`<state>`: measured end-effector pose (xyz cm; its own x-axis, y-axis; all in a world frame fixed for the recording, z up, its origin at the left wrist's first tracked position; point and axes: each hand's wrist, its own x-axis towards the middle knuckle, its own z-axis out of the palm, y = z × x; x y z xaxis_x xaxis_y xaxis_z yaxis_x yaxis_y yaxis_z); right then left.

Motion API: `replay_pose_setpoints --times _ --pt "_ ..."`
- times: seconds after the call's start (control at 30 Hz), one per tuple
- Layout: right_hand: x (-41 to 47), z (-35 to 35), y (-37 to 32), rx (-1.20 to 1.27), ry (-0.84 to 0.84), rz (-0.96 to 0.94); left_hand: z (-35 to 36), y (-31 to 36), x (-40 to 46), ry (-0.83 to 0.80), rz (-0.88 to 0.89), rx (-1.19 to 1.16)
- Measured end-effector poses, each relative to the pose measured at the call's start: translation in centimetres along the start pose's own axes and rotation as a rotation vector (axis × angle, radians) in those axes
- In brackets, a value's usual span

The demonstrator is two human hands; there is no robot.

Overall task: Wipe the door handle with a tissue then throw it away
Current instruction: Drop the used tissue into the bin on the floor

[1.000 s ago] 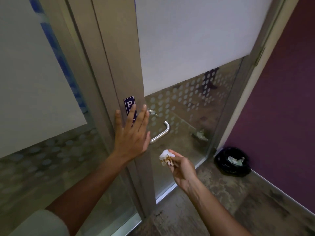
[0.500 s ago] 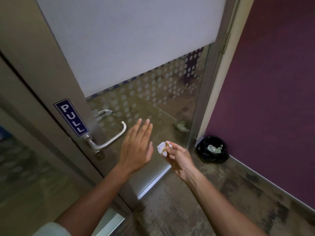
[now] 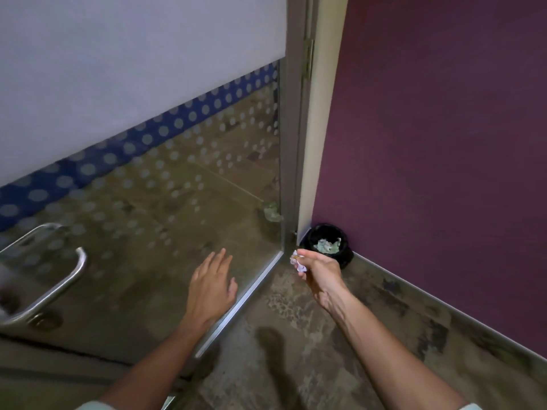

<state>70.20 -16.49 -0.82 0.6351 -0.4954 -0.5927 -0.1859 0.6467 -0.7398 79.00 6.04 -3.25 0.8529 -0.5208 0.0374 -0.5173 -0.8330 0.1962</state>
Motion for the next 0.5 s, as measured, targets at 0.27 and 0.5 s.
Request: replay_pose_setpoints --times 0.27,0.5 --pt "5.6 -6.1 -3.3 -0.043 0.123 0.053 4.7 6.1 6.5 -0.175 -0.143 -0.194" --pt "13.3 -7.4 -4.6 -0.093 0.28 0.03 9.2 9.2 13.9 -0.332 -0.133 -0.26"
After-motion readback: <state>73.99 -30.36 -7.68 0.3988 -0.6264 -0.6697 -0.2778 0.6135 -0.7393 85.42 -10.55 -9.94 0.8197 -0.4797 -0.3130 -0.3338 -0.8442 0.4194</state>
